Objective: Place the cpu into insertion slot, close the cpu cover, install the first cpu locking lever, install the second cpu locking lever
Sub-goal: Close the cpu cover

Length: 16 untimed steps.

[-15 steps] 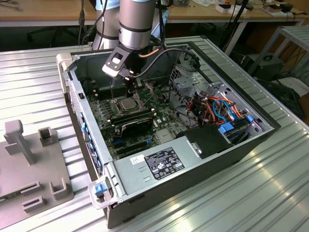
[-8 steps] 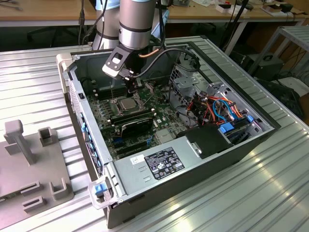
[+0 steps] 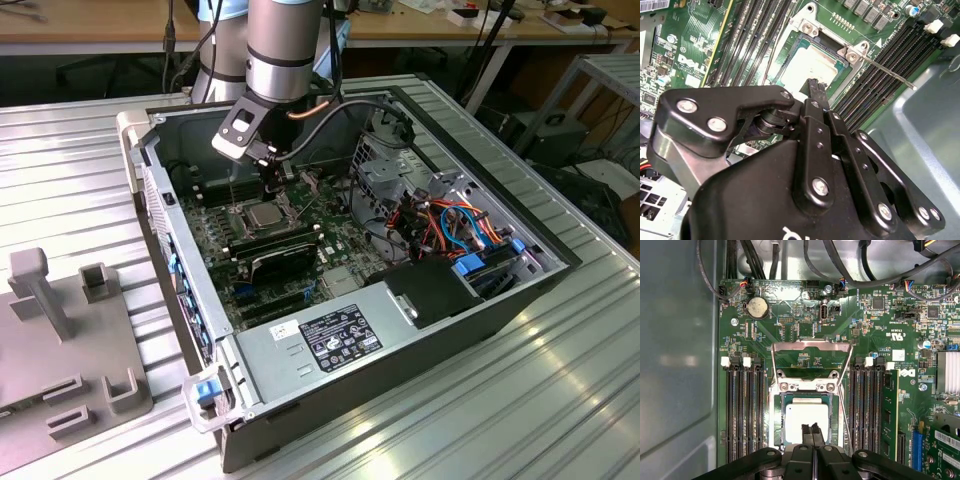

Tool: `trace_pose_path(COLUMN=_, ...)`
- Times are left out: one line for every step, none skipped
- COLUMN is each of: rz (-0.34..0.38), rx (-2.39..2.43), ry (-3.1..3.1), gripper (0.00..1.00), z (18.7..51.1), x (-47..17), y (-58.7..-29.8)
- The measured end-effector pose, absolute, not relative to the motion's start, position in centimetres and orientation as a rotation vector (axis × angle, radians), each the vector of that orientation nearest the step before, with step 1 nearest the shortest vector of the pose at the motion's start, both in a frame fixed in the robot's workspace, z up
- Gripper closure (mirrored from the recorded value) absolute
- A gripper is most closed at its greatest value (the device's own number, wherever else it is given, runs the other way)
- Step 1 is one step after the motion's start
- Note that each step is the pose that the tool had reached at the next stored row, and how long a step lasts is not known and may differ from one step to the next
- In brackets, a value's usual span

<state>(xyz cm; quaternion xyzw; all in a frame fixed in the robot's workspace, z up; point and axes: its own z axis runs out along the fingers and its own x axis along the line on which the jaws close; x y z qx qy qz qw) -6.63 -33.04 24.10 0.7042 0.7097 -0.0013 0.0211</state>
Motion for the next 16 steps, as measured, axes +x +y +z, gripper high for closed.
trace_pose_path(rz=-0.004, rx=2.183, ry=2.2, gripper=0.89, z=24.1, x=-6.6, y=-33.04)
trace_pose_path(rz=-0.005, rx=2.183, ry=2.201, gripper=0.89, z=24.11, x=-6.44, y=-33.05)
trace_pose_path(rz=-0.006, rx=2.183, ry=2.201, gripper=0.89, z=24.11, x=-6.33, y=-33.05)
trace_pose_path(rz=-0.005, rx=2.184, ry=2.201, gripper=0.89, z=24.1, x=-6.18, y=-33.04)
trace_pose_path(rz=-0.005, rx=2.184, ry=2.201, gripper=0.89, z=24.1, x=-5.95, y=-33.04)
trace_pose_path(rz=-0.006, rx=2.184, ry=2.201, gripper=0.89, z=24.11, x=-5.8, y=-33.04)
trace_pose_path(rz=-0.006, rx=2.184, ry=2.201, gripper=0.89, z=24.1, x=-5.68, y=-33.04)
trace_pose_path(rz=-0.005, rx=2.184, ry=2.201, gripper=0.89, z=24.1, x=-5.64, y=-33.04)
trace_pose_path(rz=-0.006, rx=2.184, ry=2.201, gripper=0.89, z=24.1, x=-5.64, y=-33.04)
trace_pose_path(rz=-0.006, rx=2.184, ry=2.201, gripper=0.89, z=24.11, x=-5.63, y=-33.03)
trace_pose_path(rz=-0.006, rx=2.184, ry=2.201, gripper=0.89, z=24.18, x=-5.63, y=-33.04)
trace_pose_path(rz=-0.006, rx=2.184, ry=2.201, gripper=0.89, z=24.28, x=-5.63, y=-33.04)
trace_pose_path(rz=-0.006, rx=2.184, ry=2.201, gripper=0.89, z=24.42, x=-5.63, y=-33.04)
trace_pose_path(rz=-0.006, rx=2.184, ry=2.201, gripper=0.89, z=24.52, x=-5.63, y=-33.04)
trace_pose_path(rz=-0.006, rx=2.184, ry=2.201, gripper=0.89, z=24.77, x=-5.63, y=-33.04)
trace_pose_path(rz=-0.006, rx=2.184, ry=2.201, gripper=0.89, z=25.03, x=-5.62, y=-33.04)
